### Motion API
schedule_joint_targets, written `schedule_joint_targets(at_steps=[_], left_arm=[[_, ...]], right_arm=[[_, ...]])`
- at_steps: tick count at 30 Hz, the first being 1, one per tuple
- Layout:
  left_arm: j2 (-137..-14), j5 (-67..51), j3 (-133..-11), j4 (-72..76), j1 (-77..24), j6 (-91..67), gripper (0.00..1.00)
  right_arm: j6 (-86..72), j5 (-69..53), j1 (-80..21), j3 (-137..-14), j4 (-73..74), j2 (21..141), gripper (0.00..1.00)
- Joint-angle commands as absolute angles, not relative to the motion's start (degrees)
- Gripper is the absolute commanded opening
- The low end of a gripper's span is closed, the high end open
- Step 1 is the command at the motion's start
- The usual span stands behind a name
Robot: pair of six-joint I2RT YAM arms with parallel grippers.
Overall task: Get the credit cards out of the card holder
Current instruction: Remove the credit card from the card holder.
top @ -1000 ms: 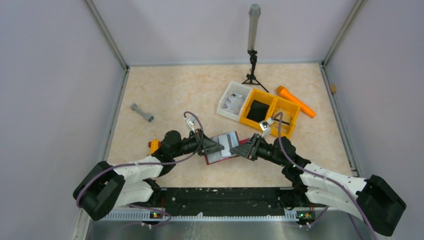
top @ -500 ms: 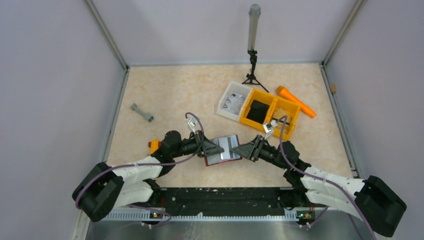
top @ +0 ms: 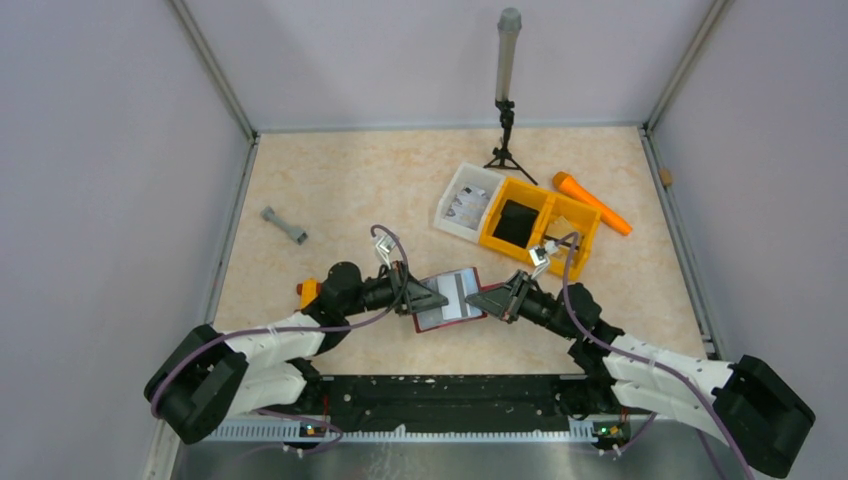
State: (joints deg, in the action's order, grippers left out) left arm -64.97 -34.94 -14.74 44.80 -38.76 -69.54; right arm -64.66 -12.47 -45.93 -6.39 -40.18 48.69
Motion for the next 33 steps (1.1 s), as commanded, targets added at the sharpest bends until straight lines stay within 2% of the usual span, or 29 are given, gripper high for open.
schedule_joint_targets(at_steps=[1,13,16,21,23,29,33], left_arm=[[-63.07,-35.51,-13.44,49.19,-38.99,-69.94,0.0],[-59.68,-34.44,-12.62,46.86,-38.58,-69.68,0.0],[-60.09,-34.72,-12.64,47.8,-38.59,-69.93,0.0],[-60.4,-34.92,-12.79,47.96,-38.58,-69.52,0.0],[-60.22,-34.5,-12.83,46.63,-38.54,-68.72,0.0],[-59.39,-33.34,-13.26,44.02,-38.42,-67.33,0.0],[-57.91,-32.52,-14.07,42.2,-38.33,-66.87,0.0]], right_arm=[[-65.65,-11.21,-45.28,-6.68,-43.76,46.7,0.0],[-66.7,-10.74,-43.95,-4.84,-40.96,41.44,0.0],[-66.48,-13.42,-43.95,-5.42,-43.35,43.29,0.19],[-65.03,-13.27,-43.87,-6.7,-38.33,42.74,0.59],[-62.92,-13.31,-43.86,-8.05,-33.63,41.17,0.69],[-57.72,-13.96,-43.86,-12.08,-20.4,37.96,0.71],[-57.71,-14.38,-43.86,-11.11,-17.37,35.76,0.74]])
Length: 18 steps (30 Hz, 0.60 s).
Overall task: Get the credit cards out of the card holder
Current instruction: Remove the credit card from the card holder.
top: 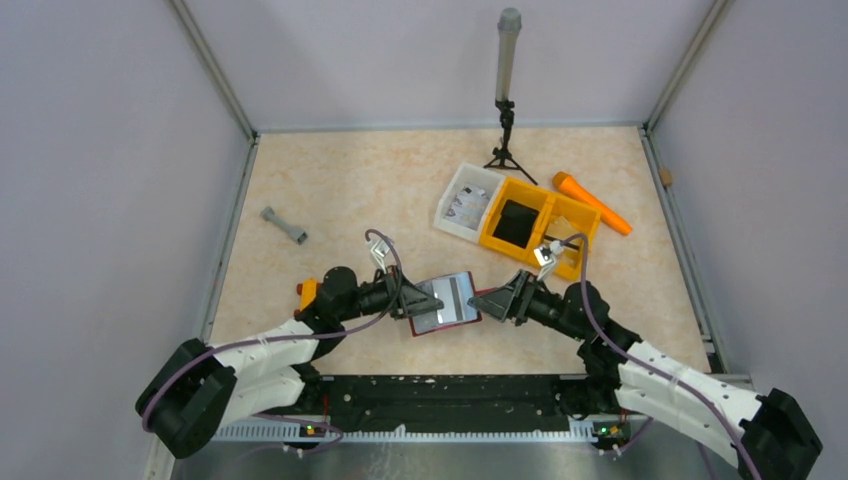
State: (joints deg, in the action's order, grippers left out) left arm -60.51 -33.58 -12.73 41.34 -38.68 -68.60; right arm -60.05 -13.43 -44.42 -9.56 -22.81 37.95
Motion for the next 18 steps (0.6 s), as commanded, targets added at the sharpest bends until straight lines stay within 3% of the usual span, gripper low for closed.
schedule_joint_targets(at_steps=[1,2,9,18], left_arm=[[-57.39,-32.41,-14.35,41.32,-38.34,-66.53,0.0],[-56.8,-32.18,-14.57,40.05,-38.28,-66.14,0.0],[-52.93,-31.35,-15.59,35.85,-37.44,-65.29,0.0],[-53.36,-34.18,-16.64,37.03,-37.47,-66.92,0.0]], right_arm=[[-57.66,-15.19,-43.86,-10.8,-17.53,35.24,0.86],[-57.62,-15.74,-43.86,-10.72,-17.17,34.72,0.94],[-56.44,-15.76,-43.86,-11.46,-11.75,33.15,0.96],[-59.82,-19.8,-43.86,-8.87,-30.54,40.12,0.96]])
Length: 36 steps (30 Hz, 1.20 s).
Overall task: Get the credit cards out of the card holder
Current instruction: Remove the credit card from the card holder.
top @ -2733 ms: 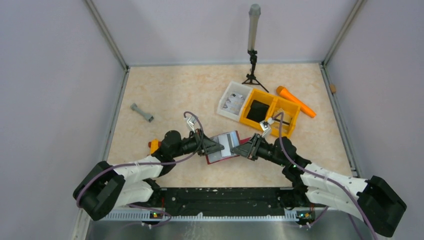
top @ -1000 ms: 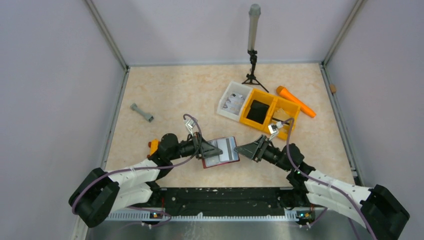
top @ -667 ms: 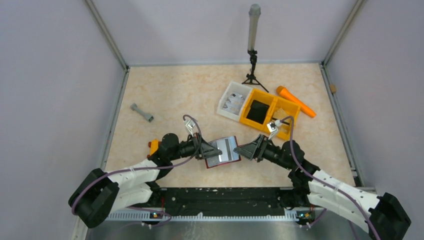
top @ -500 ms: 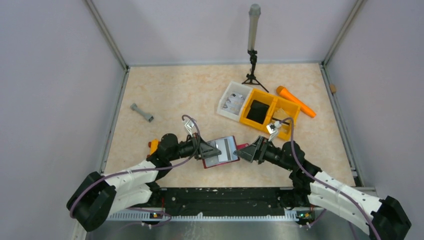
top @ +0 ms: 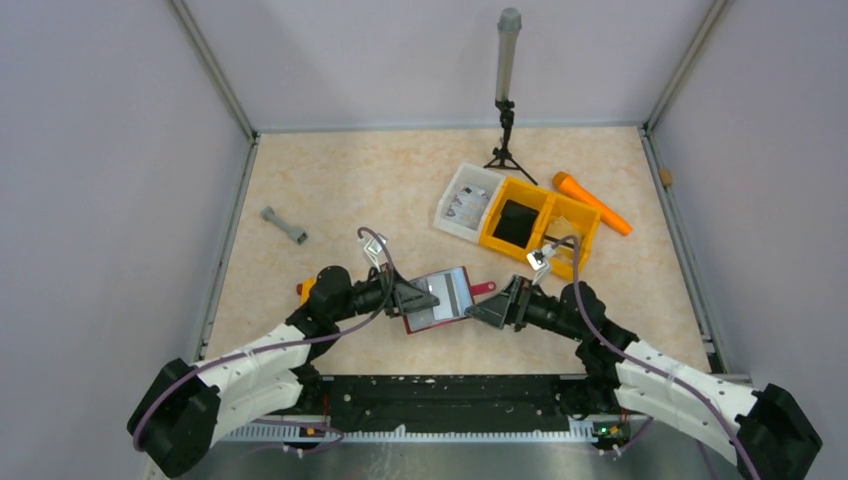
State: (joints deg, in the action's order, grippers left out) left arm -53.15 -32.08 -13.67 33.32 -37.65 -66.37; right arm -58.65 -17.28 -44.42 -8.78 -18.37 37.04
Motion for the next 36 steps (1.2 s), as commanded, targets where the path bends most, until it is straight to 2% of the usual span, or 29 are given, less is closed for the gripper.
schedule_joint_targets(at_steps=[1,9,20,24,30,33,36], left_arm=[[-53.83,-34.87,-16.81,38.0,-37.5,-67.37,0.0],[-56.78,-38.16,-17.32,43.05,-37.55,-69.93,0.0],[-59.18,-39.58,-18.51,44.2,-38.31,-69.96,0.0],[-60.68,-40.19,-18.67,46.2,-38.54,-70.49,0.02],[-59.31,-38.58,-17.26,46.79,-38.5,-70.51,0.22],[-58.57,-38.39,-16.98,46.84,-38.5,-70.49,0.22],[-58.89,-38.65,-17.2,47.34,-38.51,-70.73,0.17]], right_arm=[[-59.97,-20.23,-43.86,-9.22,-32.73,41.26,0.96],[-62.34,-22.1,-43.86,-10.77,-44.7,48.0,0.74],[-61.98,-20.82,-43.86,-12.96,-41.48,49.29,0.39],[-62.59,-20.2,-43.86,-12.56,-41.68,49.54,0.21],[-65.8,-17.31,-43.86,-9.53,-43.35,47.04,0.09],[-66.58,-16.88,-43.86,-8.5,-43.67,46.24,0.07],[-66.94,-17.43,-43.86,-8.28,-43.95,46.18,0.06]])
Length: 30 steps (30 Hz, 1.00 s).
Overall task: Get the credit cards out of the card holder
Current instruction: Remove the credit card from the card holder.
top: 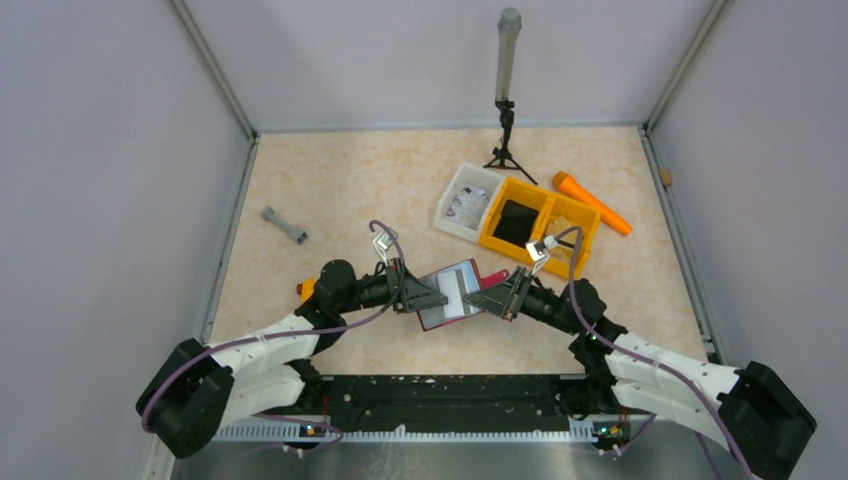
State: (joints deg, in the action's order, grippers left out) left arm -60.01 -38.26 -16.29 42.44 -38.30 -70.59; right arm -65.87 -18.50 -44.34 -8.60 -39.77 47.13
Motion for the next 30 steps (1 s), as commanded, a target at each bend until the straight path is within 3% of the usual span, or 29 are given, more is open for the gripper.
schedule_joint_targets(at_steps=[1,7,11,15,16,19,30], left_arm=[[-59.13,-38.8,-17.22,47.84,-38.54,-70.89,0.15],[-59.43,-38.8,-16.64,49.71,-38.5,-71.79,0.02],[-58.76,-38.56,-16.16,49.89,-38.45,-71.8,0.0],[-57.97,-38.52,-15.8,49.33,-38.41,-71.44,0.0],[-57.88,-38.62,-15.74,49.16,-38.41,-71.39,0.0],[-57.73,-38.59,-15.56,48.85,-38.35,-71.28,0.0],[-56.63,-38.08,-14.41,48.63,-37.89,-71.28,0.0]], right_arm=[[-67.16,-17.55,-43.85,-8.14,-44.27,46.16,0.06],[-67.87,-17.93,-43.86,-7.78,-45.29,45.94,0.07],[-68.66,-17.62,-43.86,-6.9,-46.84,45.5,0.22],[-69.4,-17.7,-43.86,-5.71,-50.53,45.57,0.29],[-69.64,-17.7,-43.84,-5.52,-51.15,45.6,0.29],[-70.03,-17.13,-43.73,-5.53,-50.5,45.51,0.09],[-70.81,-14.89,-42.99,-3.36,-49.32,41.96,0.0]])
